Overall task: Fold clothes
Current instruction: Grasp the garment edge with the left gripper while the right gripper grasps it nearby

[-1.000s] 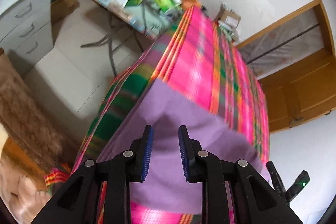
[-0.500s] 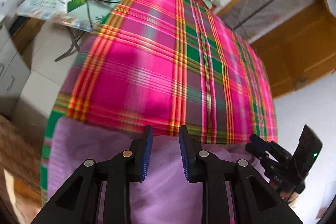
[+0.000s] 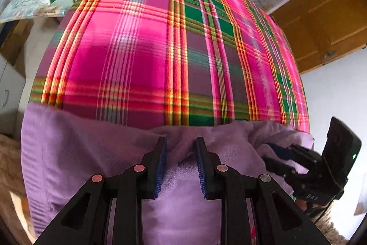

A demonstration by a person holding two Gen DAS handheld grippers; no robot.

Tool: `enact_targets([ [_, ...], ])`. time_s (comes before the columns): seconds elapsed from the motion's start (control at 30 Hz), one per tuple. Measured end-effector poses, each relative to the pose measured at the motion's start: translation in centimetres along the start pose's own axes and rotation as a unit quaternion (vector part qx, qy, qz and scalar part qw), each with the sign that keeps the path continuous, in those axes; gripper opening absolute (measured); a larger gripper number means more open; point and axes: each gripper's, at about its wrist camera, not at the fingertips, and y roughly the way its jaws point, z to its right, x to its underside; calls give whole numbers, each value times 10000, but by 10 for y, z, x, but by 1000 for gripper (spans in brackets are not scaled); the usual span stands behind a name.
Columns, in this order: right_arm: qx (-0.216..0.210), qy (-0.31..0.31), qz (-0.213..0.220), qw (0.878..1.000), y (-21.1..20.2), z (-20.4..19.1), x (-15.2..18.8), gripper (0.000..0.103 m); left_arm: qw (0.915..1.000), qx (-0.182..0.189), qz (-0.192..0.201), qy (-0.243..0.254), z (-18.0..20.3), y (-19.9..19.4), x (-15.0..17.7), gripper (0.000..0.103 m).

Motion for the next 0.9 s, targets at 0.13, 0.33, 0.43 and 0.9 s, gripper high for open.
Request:
enact_targets([
  [0.13, -217, 81, 11, 9997, -3, -4, 11, 36, 10000, -7, -25, -36, -2, -1, 9, 26],
  [0.33, -420, 180, -67, 9989, 0, -7, 28, 36, 9999, 32, 24, -151, -10, 0, 20, 26],
  [0.43, -442, 179, -91, 9988, -3, -6, 30, 36, 9997, 67, 46, -233, -13, 1, 21, 26],
  [0.9, -768, 594, -125, 9952, 20, 5, -9, 34, 9996, 49, 62, -279, -15, 0, 22, 26],
])
